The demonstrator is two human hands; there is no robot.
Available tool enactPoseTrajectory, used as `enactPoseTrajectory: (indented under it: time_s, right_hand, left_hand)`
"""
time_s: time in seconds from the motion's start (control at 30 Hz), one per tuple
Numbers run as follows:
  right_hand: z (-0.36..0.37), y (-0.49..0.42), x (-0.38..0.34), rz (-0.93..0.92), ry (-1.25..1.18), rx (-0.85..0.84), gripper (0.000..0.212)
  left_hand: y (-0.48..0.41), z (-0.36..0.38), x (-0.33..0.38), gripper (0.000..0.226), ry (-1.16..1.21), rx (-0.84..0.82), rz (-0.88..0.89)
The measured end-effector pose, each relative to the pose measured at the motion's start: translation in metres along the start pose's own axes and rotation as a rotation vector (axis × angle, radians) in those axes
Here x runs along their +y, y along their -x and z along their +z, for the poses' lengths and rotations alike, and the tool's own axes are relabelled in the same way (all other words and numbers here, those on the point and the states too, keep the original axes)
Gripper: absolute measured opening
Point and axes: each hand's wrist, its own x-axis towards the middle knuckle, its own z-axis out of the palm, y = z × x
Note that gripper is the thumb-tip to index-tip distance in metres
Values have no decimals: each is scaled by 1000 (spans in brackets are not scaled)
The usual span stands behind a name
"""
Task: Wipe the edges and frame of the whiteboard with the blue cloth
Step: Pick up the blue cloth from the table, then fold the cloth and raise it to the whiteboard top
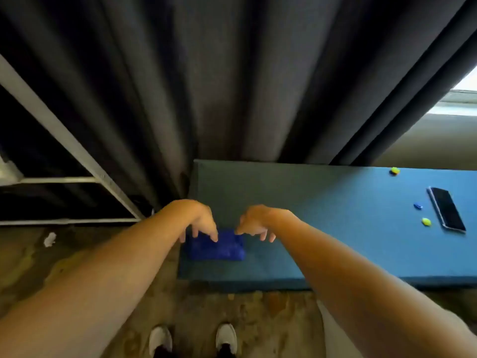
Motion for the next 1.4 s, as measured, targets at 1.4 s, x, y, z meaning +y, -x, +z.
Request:
enactPoseTrajectory:
  time_s: [1.4]
  right_hand:
    - [-150,192,-664,-1156,-1047,143,19]
  left_hand:
    - [400,-151,-576,29,1594,1277,729]
